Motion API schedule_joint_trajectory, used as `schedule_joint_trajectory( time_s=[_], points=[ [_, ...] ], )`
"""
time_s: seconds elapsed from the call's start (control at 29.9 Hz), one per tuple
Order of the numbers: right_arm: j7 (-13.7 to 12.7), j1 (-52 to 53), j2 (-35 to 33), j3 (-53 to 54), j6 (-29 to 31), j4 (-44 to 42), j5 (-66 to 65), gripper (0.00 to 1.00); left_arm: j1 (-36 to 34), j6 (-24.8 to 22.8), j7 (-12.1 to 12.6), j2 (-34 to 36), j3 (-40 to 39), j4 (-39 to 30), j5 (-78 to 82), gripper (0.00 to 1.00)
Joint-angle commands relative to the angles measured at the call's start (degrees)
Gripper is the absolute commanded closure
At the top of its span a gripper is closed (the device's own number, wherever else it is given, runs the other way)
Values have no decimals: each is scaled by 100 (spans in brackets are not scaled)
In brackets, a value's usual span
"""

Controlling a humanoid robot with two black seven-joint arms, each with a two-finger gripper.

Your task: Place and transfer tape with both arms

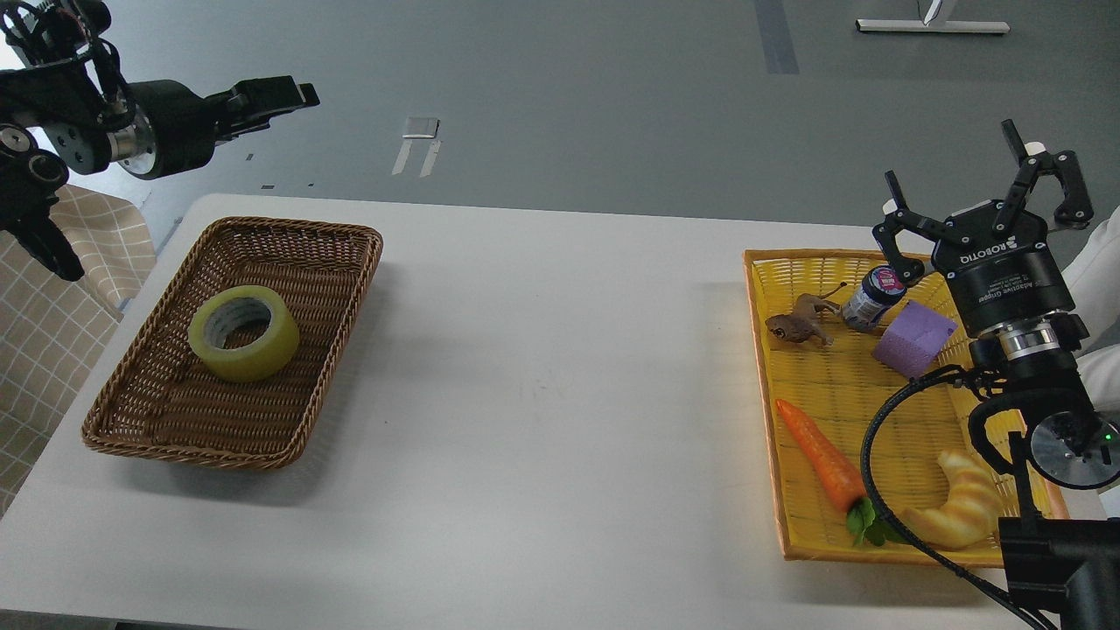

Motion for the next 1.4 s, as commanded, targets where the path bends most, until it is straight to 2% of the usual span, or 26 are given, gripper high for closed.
schedule_joint_trajectory(
  time_s=[0.0,0.27,0.43,0.54,0.67,0.8,0.94,1.37],
  points=[
    [0,13,-12,32,0,8,0,0,-92,-20,-7,-323,-239,-38,-1347,4],
    [-9,92,-152,41,0,16,-9,0,-13,-73,-7,-1009,-890,-47,-3415,2],
    [-9,250,-354,41,0,8,-18,0,31,-82,-7,-1378,-1162,-178,-3820,2],
    [-9,321,-433,32,0,-10,-26,0,285,-73,-7,-1545,-1479,-424,-3909,2],
    [-9,417,-548,32,0,-19,-35,0,1004,-82,-7,-1783,-2146,-1074,-3918,2],
    [-9,488,-583,23,0,-36,-53,0,1524,-90,-7,-1950,-2665,-1435,-3927,2],
    [-44,602,-688,-12,0,-133,-53,0,2323,-493,10,-2161,-3526,-1725,-3935,2],
    [-70,1165,-741,-74,0,-792,-62,0,3388,-535,2,-2785,-5285,-1875,-3962,2]
  ],
)
